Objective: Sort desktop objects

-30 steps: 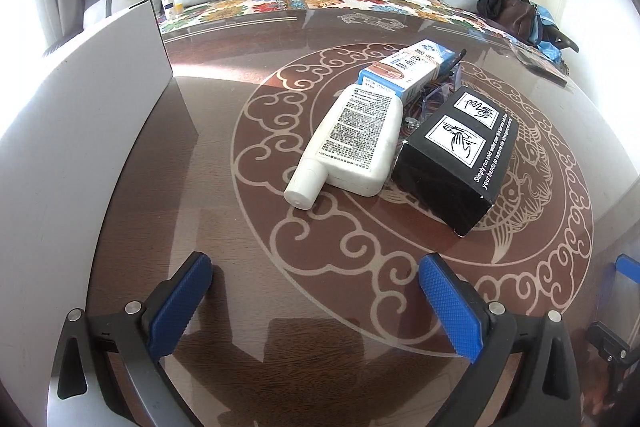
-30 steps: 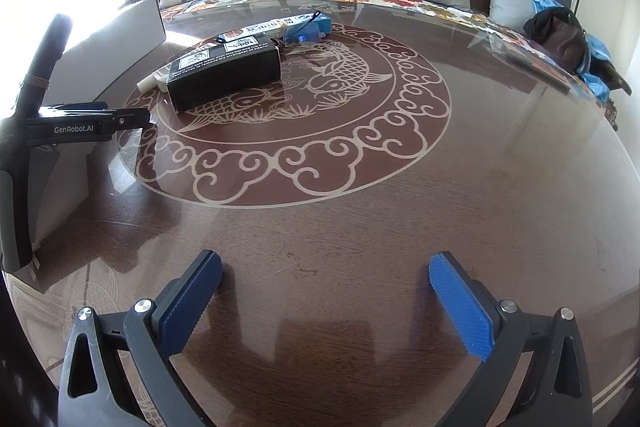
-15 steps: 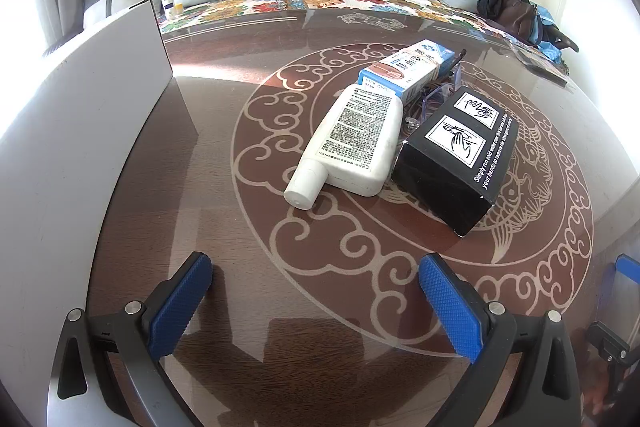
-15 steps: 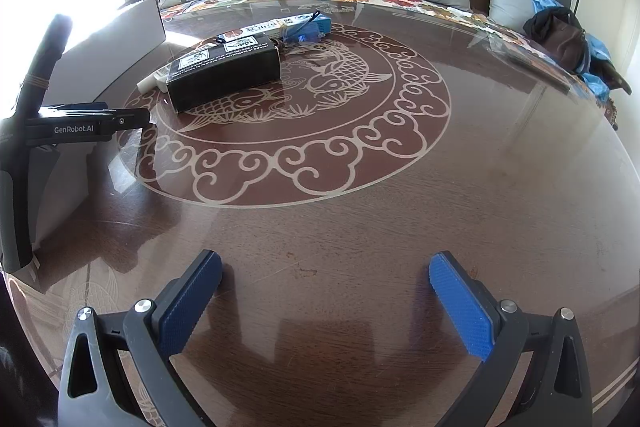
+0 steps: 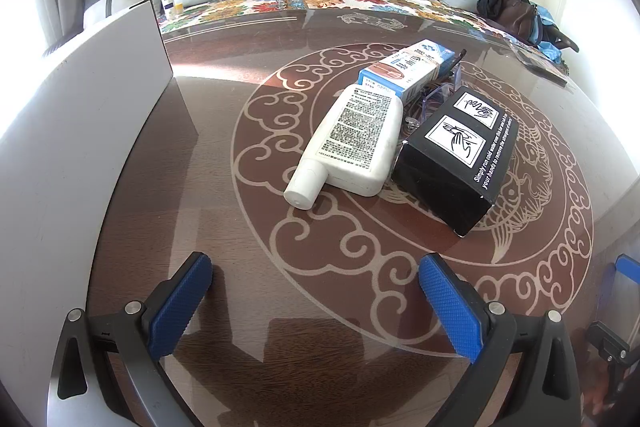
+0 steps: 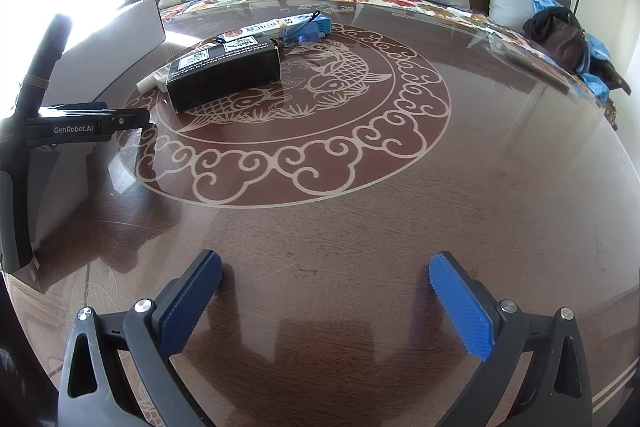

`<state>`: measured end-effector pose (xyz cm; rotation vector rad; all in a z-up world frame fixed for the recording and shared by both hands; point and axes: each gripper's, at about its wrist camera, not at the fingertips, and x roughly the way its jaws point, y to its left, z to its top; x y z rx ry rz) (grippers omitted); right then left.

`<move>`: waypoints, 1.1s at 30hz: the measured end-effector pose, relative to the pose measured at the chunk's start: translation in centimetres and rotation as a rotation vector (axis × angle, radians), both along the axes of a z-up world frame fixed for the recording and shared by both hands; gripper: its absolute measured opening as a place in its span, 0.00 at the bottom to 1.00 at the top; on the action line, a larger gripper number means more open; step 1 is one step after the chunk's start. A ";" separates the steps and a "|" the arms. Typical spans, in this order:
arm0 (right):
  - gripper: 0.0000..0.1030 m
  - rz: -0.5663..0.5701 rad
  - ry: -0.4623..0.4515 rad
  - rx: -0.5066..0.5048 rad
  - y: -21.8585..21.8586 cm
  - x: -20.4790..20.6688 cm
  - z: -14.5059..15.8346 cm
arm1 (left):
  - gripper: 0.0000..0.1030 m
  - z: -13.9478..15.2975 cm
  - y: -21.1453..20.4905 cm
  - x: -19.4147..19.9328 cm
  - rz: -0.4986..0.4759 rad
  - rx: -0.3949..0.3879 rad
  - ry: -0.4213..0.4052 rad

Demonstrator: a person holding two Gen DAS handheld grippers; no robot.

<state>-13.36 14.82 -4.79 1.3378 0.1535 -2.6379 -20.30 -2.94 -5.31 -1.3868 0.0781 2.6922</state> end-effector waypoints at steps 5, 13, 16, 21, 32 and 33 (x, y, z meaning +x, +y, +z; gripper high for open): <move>1.00 -0.007 0.001 0.001 0.2 0.1 0.1 | 1.00 0.0 0.0 0.0 0.000 0.000 0.000; 1.00 -0.008 0.002 0.001 0.2 0.1 0.0 | 1.00 0.0 0.0 0.0 0.000 0.000 0.000; 1.00 -0.008 0.001 0.001 0.2 0.1 0.0 | 1.00 0.0 0.0 0.0 0.000 0.000 0.000; 1.00 -0.008 0.002 0.001 0.2 0.0 0.0 | 1.00 0.0 0.0 0.0 0.000 0.000 0.000; 1.00 -0.008 0.001 0.001 0.2 0.0 0.0 | 1.00 0.0 0.0 0.0 0.000 0.000 0.000; 1.00 -0.008 0.001 0.001 0.2 0.0 0.0 | 1.00 0.0 0.0 0.0 0.000 0.000 0.000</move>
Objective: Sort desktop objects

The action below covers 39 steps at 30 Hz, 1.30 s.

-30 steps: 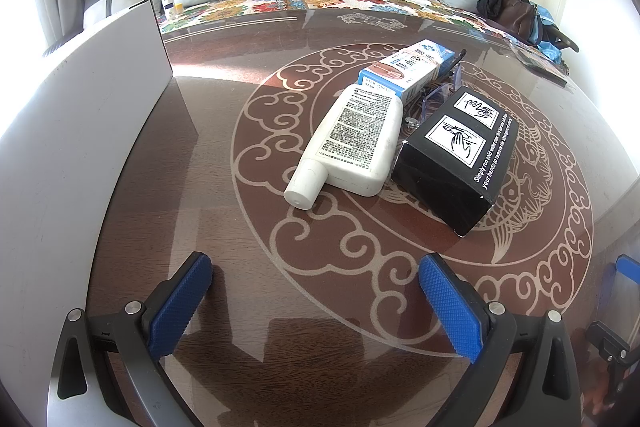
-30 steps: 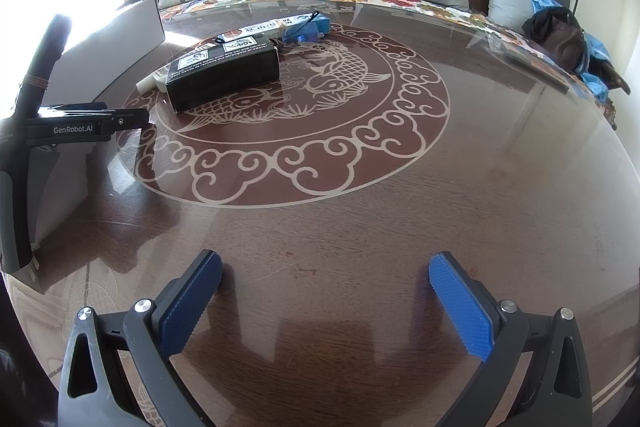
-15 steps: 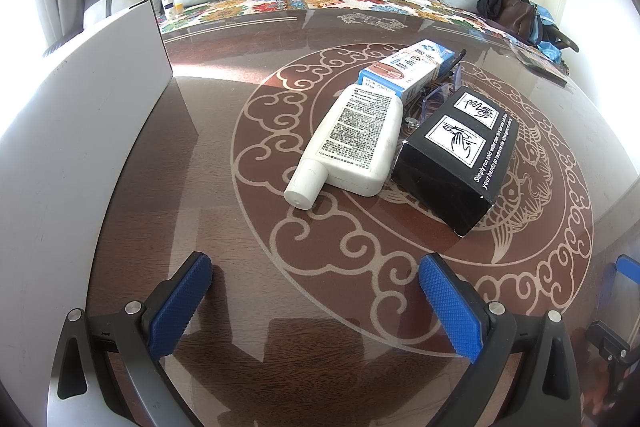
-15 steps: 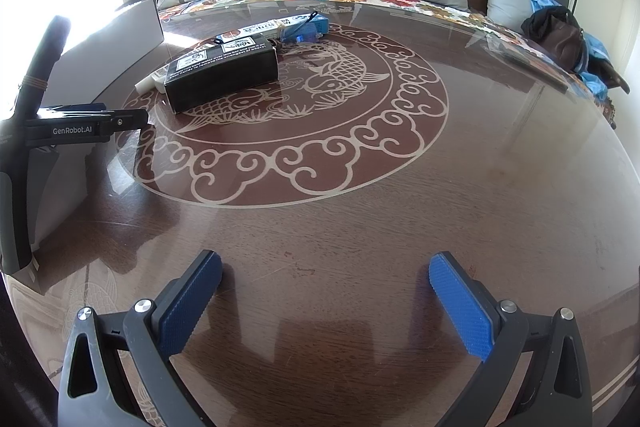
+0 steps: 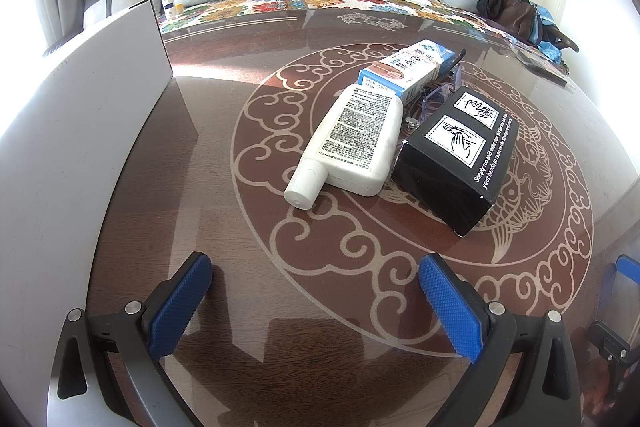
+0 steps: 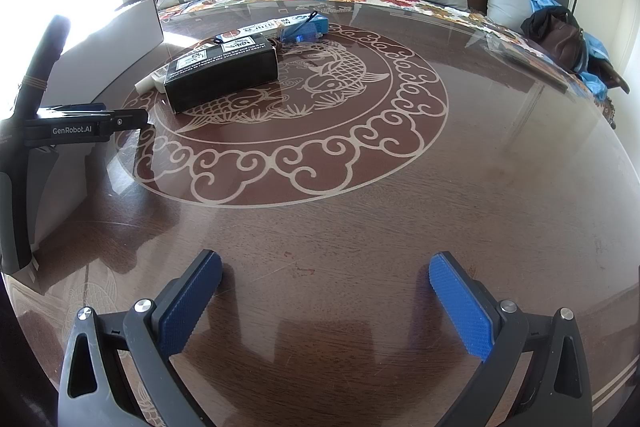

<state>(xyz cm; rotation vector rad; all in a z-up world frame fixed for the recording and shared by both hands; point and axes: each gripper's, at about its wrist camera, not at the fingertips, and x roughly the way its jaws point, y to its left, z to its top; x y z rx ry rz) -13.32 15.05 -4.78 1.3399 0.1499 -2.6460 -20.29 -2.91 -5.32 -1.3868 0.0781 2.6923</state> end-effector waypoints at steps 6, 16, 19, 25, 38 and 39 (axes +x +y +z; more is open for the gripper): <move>1.00 -0.001 0.000 0.000 0.0 0.0 0.0 | 1.00 0.0 0.0 0.0 -0.001 0.000 0.000; 1.00 0.001 -0.002 0.003 0.0 0.0 -0.1 | 1.00 0.2 -0.3 -0.2 -0.077 -0.006 -0.084; 1.00 -0.001 -0.053 -0.007 -0.2 -0.9 0.2 | 1.00 0.3 -1.6 2.1 -0.102 -0.016 -0.093; 1.00 -0.094 -0.059 -0.237 -4.1 -7.6 4.2 | 1.00 0.1 -3.9 6.7 -0.122 -0.007 -0.041; 0.96 -0.292 -0.194 -0.114 -12.6 -17.4 1.9 | 1.00 0.2 -4.2 7.4 -0.112 -0.007 -0.042; 0.86 -0.293 -0.186 -0.131 -12.1 -17.1 1.8 | 1.00 0.2 -4.2 7.4 -0.113 -0.007 -0.042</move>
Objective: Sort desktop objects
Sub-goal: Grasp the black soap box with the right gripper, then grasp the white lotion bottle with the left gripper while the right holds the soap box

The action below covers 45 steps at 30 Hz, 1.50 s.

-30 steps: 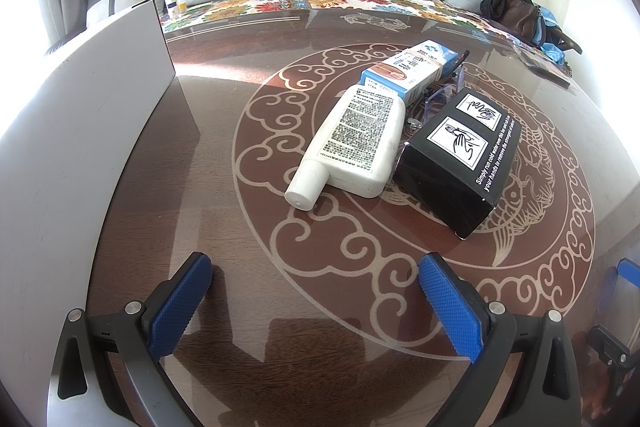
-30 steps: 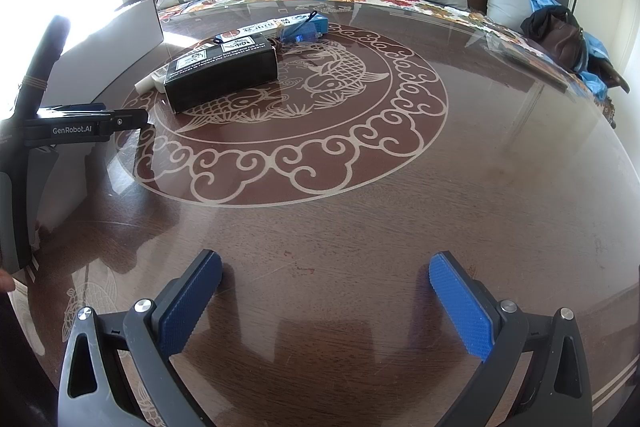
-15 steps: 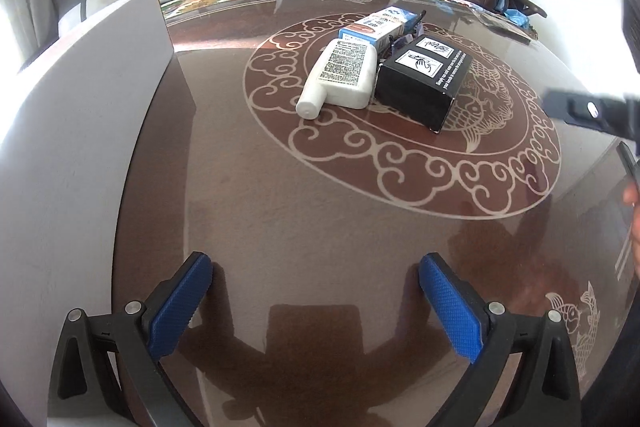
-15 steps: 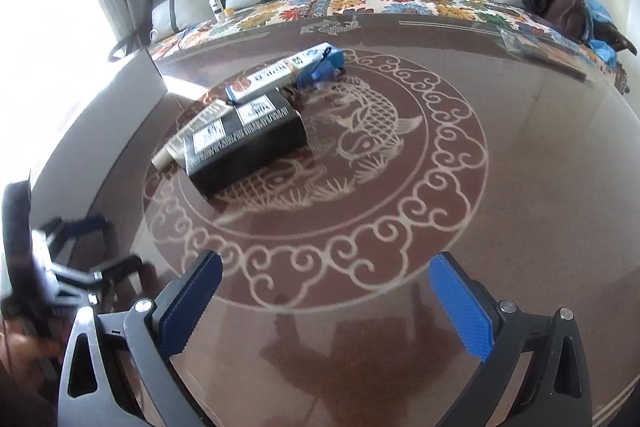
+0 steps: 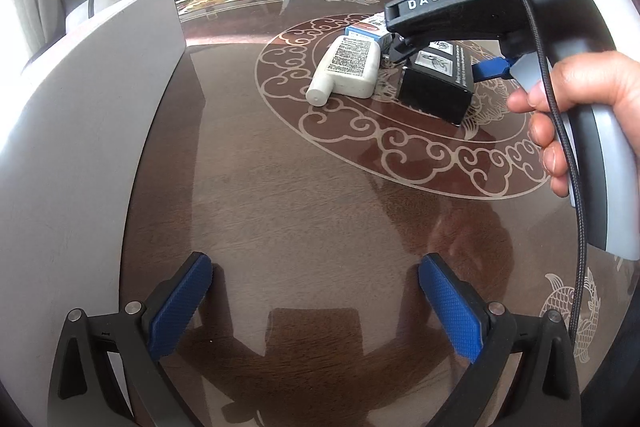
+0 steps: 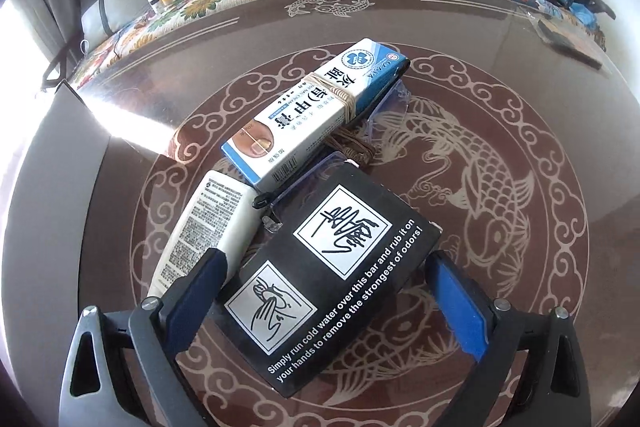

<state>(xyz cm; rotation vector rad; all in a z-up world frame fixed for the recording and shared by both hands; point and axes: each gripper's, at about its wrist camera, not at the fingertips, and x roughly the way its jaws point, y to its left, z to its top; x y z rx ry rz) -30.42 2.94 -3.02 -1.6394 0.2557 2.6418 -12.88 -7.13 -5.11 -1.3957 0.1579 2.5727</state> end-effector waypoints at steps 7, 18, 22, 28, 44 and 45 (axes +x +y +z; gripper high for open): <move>0.61 0.090 0.067 -0.023 3.2 2.7 -0.1 | 1.00 0.0 -0.1 0.0 0.000 0.001 0.000; 0.62 0.277 0.180 0.141 9.7 13.6 -1.1 | 1.00 0.0 0.0 -0.1 0.010 -0.003 -0.004; 0.79 0.267 0.202 0.128 11.0 14.8 -1.4 | 1.00 0.0 0.8 -1.5 0.022 -0.009 -0.028; 0.96 0.280 0.180 0.139 10.8 14.5 -1.9 | 1.00 0.2 2.9 -7.3 -0.050 -0.028 -0.095; 0.99 0.276 0.175 0.129 10.9 14.7 -2.0 | 1.00 0.1 6.2 -17.8 0.011 -0.023 -0.096; 0.99 0.276 0.175 0.129 10.9 14.7 -2.0 | 1.00 0.1 6.1 -17.8 0.010 -0.023 -0.089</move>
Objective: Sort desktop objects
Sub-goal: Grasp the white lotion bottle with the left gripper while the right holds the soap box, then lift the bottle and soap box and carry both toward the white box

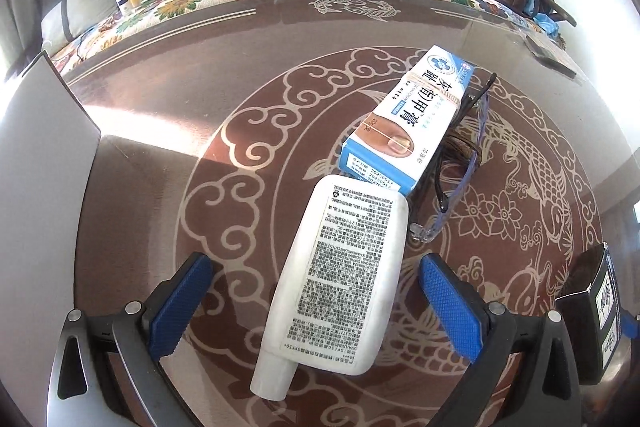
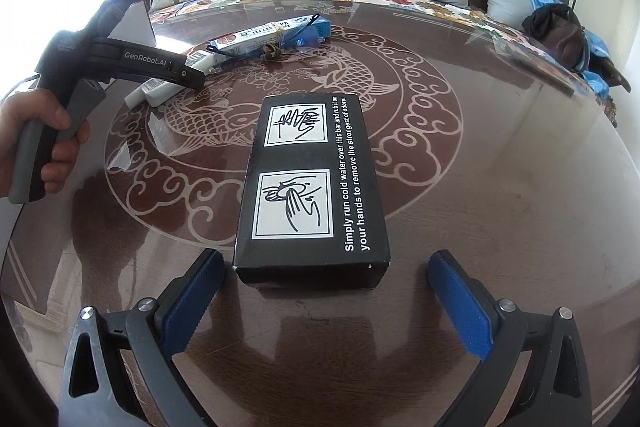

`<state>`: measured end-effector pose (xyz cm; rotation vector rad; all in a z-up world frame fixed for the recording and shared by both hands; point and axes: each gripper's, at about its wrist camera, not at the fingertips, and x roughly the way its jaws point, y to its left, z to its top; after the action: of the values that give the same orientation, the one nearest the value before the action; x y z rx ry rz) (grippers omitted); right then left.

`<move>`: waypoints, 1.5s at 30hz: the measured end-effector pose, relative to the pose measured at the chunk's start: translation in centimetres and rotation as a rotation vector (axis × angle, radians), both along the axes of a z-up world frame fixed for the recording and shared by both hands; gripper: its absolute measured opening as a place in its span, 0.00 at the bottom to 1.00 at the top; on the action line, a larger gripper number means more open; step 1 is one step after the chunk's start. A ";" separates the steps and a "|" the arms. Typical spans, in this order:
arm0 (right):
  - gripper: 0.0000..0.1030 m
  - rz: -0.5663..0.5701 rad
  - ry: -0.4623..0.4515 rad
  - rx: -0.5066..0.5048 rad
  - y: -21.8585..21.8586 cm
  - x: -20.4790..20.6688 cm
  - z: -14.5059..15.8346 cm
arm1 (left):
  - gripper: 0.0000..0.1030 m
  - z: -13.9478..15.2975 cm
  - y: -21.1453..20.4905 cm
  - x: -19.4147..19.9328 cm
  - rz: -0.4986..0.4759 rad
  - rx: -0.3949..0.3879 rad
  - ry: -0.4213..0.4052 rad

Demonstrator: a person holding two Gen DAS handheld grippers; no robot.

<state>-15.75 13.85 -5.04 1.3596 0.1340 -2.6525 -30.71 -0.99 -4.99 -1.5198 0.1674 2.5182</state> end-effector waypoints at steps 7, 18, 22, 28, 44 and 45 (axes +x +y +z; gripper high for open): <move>0.99 0.000 0.000 0.000 0.0 0.0 0.0 | 0.49 1.0 -1.1 2.0 0.025 0.006 0.061; 0.99 0.001 0.000 0.000 0.0 0.0 0.0 | 0.49 0.8 -2.3 17.0 0.037 0.019 0.090; 0.99 0.001 0.000 0.000 0.0 0.0 0.0 | 0.50 0.8 -2.5 19.8 0.045 0.020 0.118; 0.99 0.001 0.000 0.000 0.0 0.0 0.0 | 0.66 0.6 -2.9 20.3 0.068 0.007 0.130; 0.99 0.001 0.000 0.000 0.0 0.0 0.0 | 0.87 0.0 -3.4 20.8 0.077 0.017 0.126; 0.99 0.001 0.000 0.000 0.0 0.0 0.0 | 0.87 0.0 -3.4 20.8 0.077 0.017 0.124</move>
<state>-15.77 13.86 -5.05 1.3589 0.1342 -2.6515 -9.95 -4.38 -5.04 -1.3896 0.1072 2.6686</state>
